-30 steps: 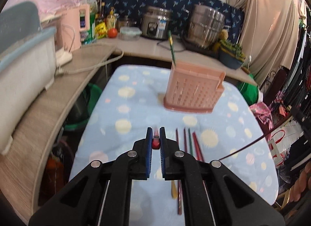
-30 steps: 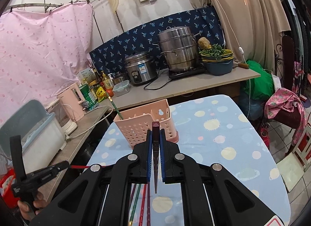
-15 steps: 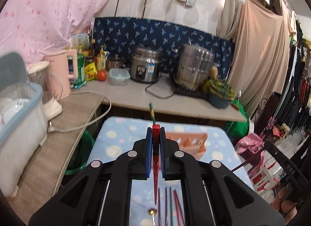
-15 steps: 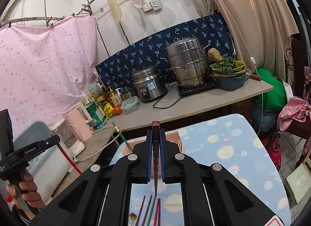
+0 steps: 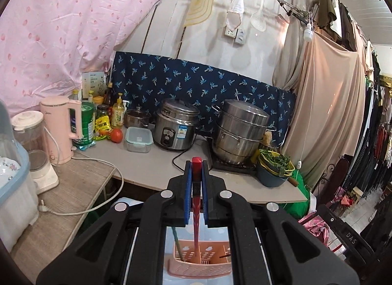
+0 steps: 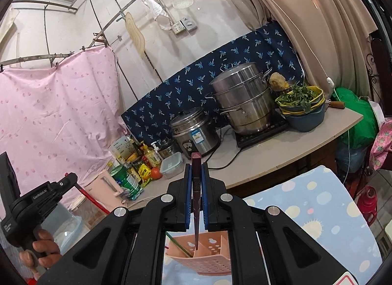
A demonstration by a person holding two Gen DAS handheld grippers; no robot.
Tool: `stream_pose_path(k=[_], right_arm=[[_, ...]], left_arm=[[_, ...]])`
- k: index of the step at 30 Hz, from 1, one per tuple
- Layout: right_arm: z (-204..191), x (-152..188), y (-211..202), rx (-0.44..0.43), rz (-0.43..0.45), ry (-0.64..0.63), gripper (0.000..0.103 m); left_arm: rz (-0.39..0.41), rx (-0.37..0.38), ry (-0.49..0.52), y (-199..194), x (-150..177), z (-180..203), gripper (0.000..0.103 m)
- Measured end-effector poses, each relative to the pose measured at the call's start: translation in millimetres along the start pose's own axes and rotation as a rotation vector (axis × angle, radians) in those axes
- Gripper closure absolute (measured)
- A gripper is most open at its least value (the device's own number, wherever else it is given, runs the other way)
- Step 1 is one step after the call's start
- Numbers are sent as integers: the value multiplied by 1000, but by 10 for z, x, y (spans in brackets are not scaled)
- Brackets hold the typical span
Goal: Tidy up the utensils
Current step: 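Lower both chopsticks into the pink caddy and open both tools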
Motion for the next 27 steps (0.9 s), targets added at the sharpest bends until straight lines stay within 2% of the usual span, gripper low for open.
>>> stream_pose_path(k=[7,12,16,23,26,27], right_arm=[[146,375,375,35,-90,-19,96],[236,666,558,58,-153,-35,96],[234,800,619,69,-176,-65,94],[241,797,524,76,-165,-72,91],[247,772,441,76,-156,-66,91],[246,762,403,75,-152,-64,91]], left_arm=[[-108,-28,8,502,518,-134,96],[-171,-42,12,711,849,-212,96],[-201,-54,24,778,982,-222,96],[-209,-56,21,733,1040,-235,95],[-213,-55,18,674,1054,-253,90],[-213,-58,18,654,1055,-255,84]])
Point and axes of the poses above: each gripper's, at about its wrist camera, not at the fingertips, and y roughly the way its jaws point, z to its right, x to its underside, the point moved 10 cm from there along y, roughly the way its jaws point, and after that the axes turned 2 degrees about x, right-handed, at the moved point
